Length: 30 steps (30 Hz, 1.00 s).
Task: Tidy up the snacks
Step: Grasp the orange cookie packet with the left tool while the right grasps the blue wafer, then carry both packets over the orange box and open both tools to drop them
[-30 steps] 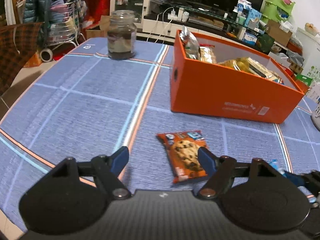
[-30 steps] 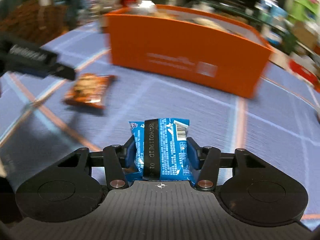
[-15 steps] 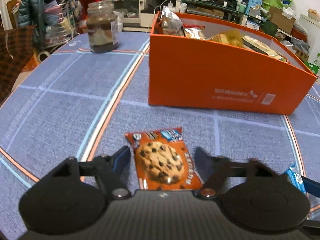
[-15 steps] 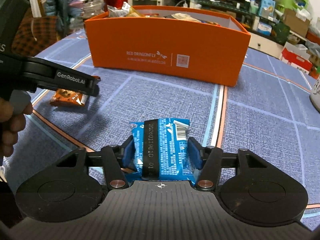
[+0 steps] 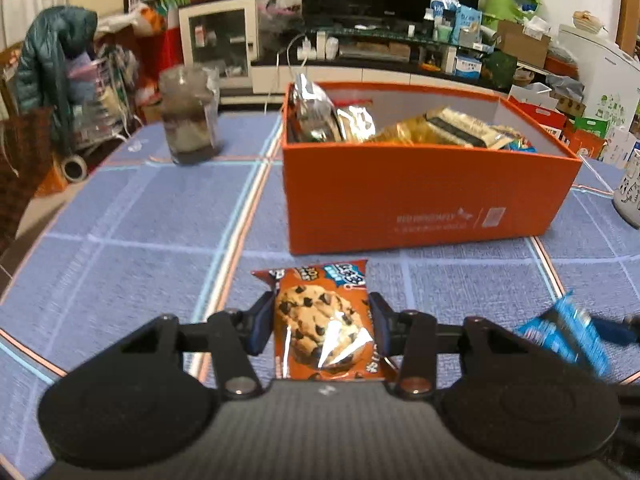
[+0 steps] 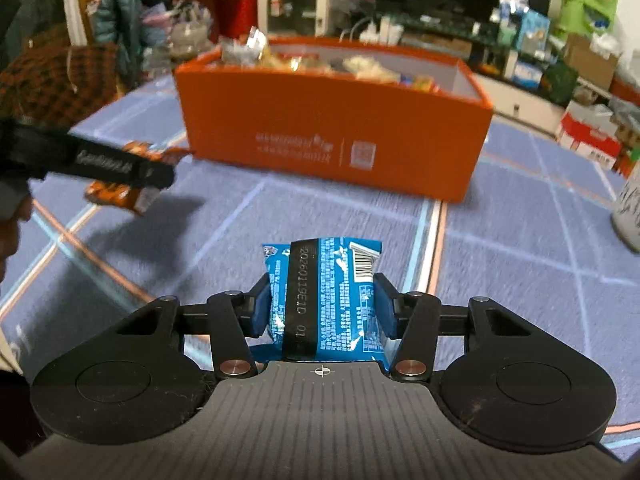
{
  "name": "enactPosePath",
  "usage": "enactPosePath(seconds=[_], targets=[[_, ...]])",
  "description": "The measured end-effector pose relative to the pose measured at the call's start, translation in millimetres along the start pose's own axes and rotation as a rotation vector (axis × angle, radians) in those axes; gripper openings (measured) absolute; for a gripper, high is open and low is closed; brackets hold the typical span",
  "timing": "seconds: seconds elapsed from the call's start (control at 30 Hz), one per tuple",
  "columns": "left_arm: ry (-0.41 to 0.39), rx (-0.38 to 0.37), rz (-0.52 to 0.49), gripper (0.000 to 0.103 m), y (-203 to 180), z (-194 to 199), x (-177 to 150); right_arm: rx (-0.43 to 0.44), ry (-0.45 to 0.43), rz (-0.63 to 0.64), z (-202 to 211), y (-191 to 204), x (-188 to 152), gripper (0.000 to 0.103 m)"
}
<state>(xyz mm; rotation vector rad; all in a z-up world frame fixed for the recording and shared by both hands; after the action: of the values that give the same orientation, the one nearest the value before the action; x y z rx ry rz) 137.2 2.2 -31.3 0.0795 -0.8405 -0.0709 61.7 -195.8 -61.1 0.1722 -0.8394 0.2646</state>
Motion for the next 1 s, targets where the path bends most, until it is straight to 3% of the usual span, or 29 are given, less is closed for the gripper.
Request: enactPosePath(seconds=[0.23,1.0], targets=[[-0.037,0.018,-0.025,0.046,-4.0,12.1,12.4,-0.054,-0.124,-0.026,22.5,1.5,29.8,0.039],[-0.038,0.048,-0.054,0.046,-7.5,15.9,9.8,-0.031,-0.082,-0.066,15.1,2.4,27.4,0.039]])
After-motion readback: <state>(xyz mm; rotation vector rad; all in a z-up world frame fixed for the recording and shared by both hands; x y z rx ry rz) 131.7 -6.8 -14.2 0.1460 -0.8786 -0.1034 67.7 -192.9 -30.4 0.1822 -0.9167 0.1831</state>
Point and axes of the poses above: each gripper's, at about its wrist camera, not at the fingertips, and z roughly against the way its jaws point, y to its left, x to its top, the point moved 1 cm from there along -z, roughly the way its jaws point, and after that the axes turned 9 degrees about x, right-handed, at the moved point
